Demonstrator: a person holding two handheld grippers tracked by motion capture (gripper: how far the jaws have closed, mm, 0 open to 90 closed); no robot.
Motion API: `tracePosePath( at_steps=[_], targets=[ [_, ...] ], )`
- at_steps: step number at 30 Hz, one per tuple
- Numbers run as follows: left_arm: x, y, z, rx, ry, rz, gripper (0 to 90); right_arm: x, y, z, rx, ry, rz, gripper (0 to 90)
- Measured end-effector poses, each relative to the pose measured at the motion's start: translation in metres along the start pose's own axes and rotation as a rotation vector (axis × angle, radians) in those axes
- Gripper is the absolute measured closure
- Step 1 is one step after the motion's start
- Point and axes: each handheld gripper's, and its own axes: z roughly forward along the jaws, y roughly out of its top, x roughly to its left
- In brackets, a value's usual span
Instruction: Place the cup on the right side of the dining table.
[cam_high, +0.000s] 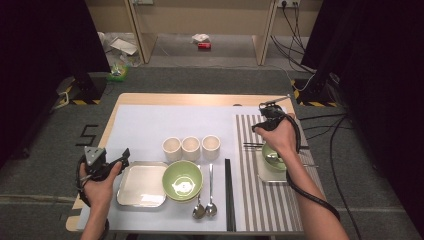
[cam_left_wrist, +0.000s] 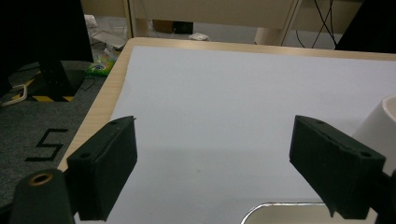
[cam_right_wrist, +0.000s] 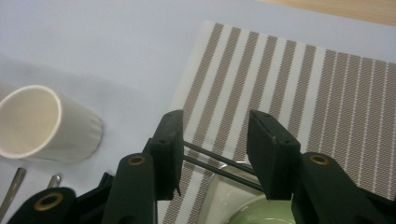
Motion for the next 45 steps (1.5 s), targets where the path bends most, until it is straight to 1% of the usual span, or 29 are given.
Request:
tracePosePath(
  at_steps=[2,5,7,9,16,17,18,22,23,24,31,33,42,45],
  targets=[
    [0.0,-0.001,0.0,0.005,-0.002,0.002,14.0,0.007,0.0,0.003,0.008,0.01,-0.006,57.0],
    [-0.001,-0.001,0.001,0.008,-0.002,0.002,14.0,0.01,0.001,0.004,0.013,0.011,-0.009,57.2],
    [-0.001,-0.001,0.001,0.007,-0.004,0.002,14.1,0.015,0.001,0.007,0.018,0.02,-0.017,58.2],
    [-0.001,-0.001,0.001,0.008,-0.005,0.002,14.0,0.018,0.001,0.009,0.023,0.025,-0.013,58.7],
    [-0.001,-0.001,0.001,0.01,-0.006,0.002,14.0,0.031,0.004,0.013,0.022,0.034,-0.039,58.7],
    [-0.001,-0.001,0.001,0.01,-0.006,0.002,14.0,0.033,0.004,0.013,0.026,0.036,-0.035,58.7],
    [-0.001,-0.001,0.0,0.01,-0.007,0.002,14.0,0.035,0.004,0.014,0.024,0.037,-0.042,58.7],
    [-0.001,-0.001,0.0,0.01,-0.007,0.001,14.0,0.043,0.006,0.017,0.029,0.045,-0.046,58.7],
    [-0.001,-0.001,0.0,0.01,-0.007,0.001,14.0,0.043,0.006,0.017,0.029,0.045,-0.046,58.7],
    [-0.001,-0.001,0.001,0.008,-0.005,0.0,14.0,0.046,0.007,0.02,0.031,0.051,-0.058,58.7],
    [-0.001,-0.001,0.0,0.008,-0.007,-0.001,14.0,0.057,0.008,0.025,0.043,0.062,-0.063,58.7],
    [-0.001,-0.001,0.0,0.008,-0.008,-0.001,14.0,0.059,0.008,0.027,0.046,0.065,-0.072,58.7],
    [-0.001,-0.001,0.001,0.01,-0.01,0.0,14.0,0.07,0.009,0.033,0.059,0.081,-0.077,59.0],
    [-0.001,-0.001,0.0,0.008,-0.008,-0.002,14.0,0.077,0.011,0.037,0.074,0.089,-0.075,59.3]
  ],
)
